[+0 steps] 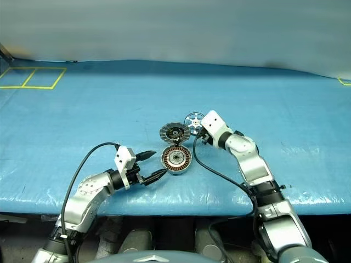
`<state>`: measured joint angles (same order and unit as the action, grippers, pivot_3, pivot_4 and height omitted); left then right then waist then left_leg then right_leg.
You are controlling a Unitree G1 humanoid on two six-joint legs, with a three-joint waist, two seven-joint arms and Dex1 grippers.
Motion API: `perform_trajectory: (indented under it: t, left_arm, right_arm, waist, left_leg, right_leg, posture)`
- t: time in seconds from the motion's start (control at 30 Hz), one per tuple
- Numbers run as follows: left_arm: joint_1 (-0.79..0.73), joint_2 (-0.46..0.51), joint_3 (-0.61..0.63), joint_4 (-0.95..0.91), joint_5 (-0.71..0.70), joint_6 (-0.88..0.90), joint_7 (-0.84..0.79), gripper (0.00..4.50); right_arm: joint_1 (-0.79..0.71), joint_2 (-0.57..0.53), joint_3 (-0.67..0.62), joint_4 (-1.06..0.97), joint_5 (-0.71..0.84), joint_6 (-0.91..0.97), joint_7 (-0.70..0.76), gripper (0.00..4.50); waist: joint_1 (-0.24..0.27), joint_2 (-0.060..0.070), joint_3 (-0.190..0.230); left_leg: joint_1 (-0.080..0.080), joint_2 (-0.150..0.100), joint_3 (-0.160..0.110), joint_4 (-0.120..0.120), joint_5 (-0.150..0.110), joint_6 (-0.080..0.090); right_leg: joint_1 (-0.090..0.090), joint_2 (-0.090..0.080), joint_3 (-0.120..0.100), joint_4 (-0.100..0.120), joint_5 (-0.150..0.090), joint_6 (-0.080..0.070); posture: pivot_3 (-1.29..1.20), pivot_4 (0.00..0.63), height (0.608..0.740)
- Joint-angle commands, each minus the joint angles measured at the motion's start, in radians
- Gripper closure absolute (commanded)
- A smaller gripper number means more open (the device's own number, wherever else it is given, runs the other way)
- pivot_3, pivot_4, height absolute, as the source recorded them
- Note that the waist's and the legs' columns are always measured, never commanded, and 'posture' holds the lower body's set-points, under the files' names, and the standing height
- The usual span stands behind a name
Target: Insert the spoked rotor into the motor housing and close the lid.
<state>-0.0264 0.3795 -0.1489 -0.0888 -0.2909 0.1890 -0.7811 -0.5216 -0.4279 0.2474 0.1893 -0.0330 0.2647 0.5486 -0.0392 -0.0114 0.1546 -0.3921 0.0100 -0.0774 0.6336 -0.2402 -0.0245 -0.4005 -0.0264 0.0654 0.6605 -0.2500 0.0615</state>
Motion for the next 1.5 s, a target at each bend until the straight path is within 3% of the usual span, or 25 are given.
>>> perform_trajectory:
  t: [0.03, 0.07, 0.43, 0.97, 1.1, 1.2, 1.5]
  left_arm:
    - [0.014, -0.001, 0.004, -0.061, -0.003, 0.0, 0.011, 0.0]
    - [0.02, 0.0, 0.005, -0.064, -0.003, -0.001, 0.013, 0.0]
    - [0.057, 0.004, -0.002, -0.104, 0.006, 0.004, 0.035, 0.0]
    - [0.048, 0.011, -0.01, -0.123, 0.007, 0.03, 0.033, 0.0]
    - [0.04, 0.01, -0.015, -0.116, 0.007, 0.03, 0.032, 0.0]
    - [0.034, 0.01, -0.018, -0.111, 0.007, 0.03, 0.033, 0.0]
    - [0.041, 0.013, -0.02, -0.106, 0.009, 0.026, 0.033, 0.0]
  right_arm:
    - [-0.069, 0.005, 0.021, 0.076, -0.043, -0.052, 0.022, 1.17]
    - [-0.089, 0.008, 0.025, 0.103, -0.053, -0.061, 0.022, 0.9]
    - [-0.21, 0.067, 0.027, 0.371, -0.124, -0.144, -0.021, 0.9]
    - [-0.164, 0.074, 0.012, 0.371, -0.142, -0.149, -0.033, 0.9]
    - [-0.154, 0.074, 0.021, 0.389, -0.158, -0.146, -0.034, 1.8]
    - [-0.147, 0.078, 0.02, 0.397, -0.159, -0.143, -0.029, 2.77]
    - [-0.13, 0.083, 0.025, 0.401, -0.17, -0.142, -0.007, 2.94]
  waist:
    - [0.001, 0.0, 0.0]
    - [0.002, 0.0, 0.0]
    - [0.0, 0.001, 0.001]
    - [-0.001, 0.001, 0.0]
    - [-0.001, 0.001, 0.0]
    - [-0.002, 0.001, 0.0]
    - [-0.012, 0.001, 0.0]
  left_leg:
    - [0.0, 0.0, 0.0, 0.0, 0.0, 0.0]
    - [0.0, 0.0, 0.0, 0.0, 0.0, 0.0]
    - [-0.001, 0.0, 0.0, 0.0, 0.0, 0.0]
    - [-0.001, 0.0, 0.0, 0.004, 0.0, 0.0]
    - [-0.001, 0.0, 0.0, 0.005, 0.0, 0.0]
    - [0.0, 0.0, 0.0, 0.007, 0.0, 0.0]
    - [0.012, 0.0, 0.001, 0.011, -0.001, 0.001]
  right_leg:
    - [0.0, 0.0, 0.0, 0.0, 0.0, 0.0]
    - [0.0, 0.0, 0.0, 0.0, 0.0, 0.0]
    - [-0.001, -0.001, 0.0, 0.0, 0.0, 0.0]
    - [0.0, -0.001, 0.0, 0.002, 0.001, 0.0]
    - [0.001, -0.001, 0.0, 0.002, 0.001, 0.001]
    - [0.002, -0.001, 0.0, 0.003, 0.001, 0.001]
    - [0.015, 0.001, 0.001, 0.002, 0.003, 0.001]
  posture:
    - [0.0, 0.15, 0.74]
    - [0.0, 0.15, 0.74]
    - [0.0, 0.15, 0.74]
    - [0.0, 0.15, 0.74]
    - [0.0, 0.15, 0.74]
    - [0.0, 0.15, 0.74]
    - [0.0, 0.15, 0.74]
